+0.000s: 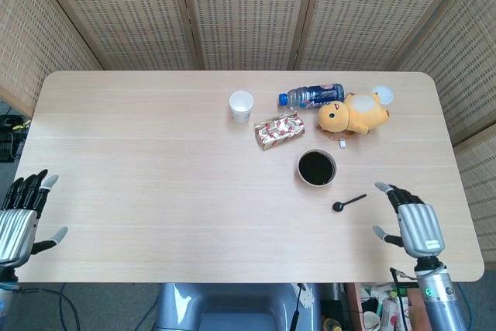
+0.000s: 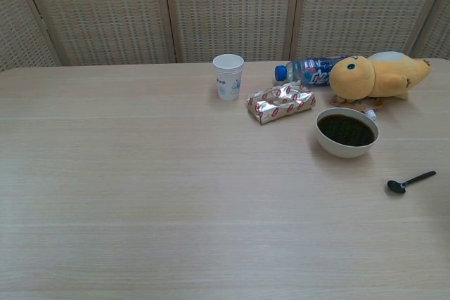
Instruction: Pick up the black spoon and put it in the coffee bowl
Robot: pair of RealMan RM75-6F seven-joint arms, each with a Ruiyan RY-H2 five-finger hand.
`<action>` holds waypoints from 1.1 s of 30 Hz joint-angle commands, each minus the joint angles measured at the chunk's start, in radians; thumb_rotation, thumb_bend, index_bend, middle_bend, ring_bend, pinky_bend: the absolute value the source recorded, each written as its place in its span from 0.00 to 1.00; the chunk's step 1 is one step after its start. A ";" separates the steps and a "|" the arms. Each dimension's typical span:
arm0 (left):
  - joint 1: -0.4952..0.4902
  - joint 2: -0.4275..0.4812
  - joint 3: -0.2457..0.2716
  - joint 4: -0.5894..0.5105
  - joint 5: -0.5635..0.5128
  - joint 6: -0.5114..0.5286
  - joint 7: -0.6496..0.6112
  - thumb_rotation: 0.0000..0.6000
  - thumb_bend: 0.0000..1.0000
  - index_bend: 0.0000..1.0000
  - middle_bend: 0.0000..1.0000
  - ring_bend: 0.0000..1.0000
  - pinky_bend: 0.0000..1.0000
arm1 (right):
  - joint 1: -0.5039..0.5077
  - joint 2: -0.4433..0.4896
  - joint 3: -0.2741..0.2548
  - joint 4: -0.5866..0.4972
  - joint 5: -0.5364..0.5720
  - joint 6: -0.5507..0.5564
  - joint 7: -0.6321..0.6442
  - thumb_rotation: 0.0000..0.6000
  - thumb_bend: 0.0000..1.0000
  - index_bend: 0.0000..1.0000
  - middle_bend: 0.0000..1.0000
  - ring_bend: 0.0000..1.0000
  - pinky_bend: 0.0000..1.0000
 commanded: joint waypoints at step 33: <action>-0.018 0.025 -0.009 0.006 -0.033 -0.033 -0.008 1.00 0.22 0.00 0.00 0.00 0.00 | 0.397 0.010 -0.040 0.070 0.379 -0.708 -0.007 1.00 1.00 0.22 0.97 1.00 1.00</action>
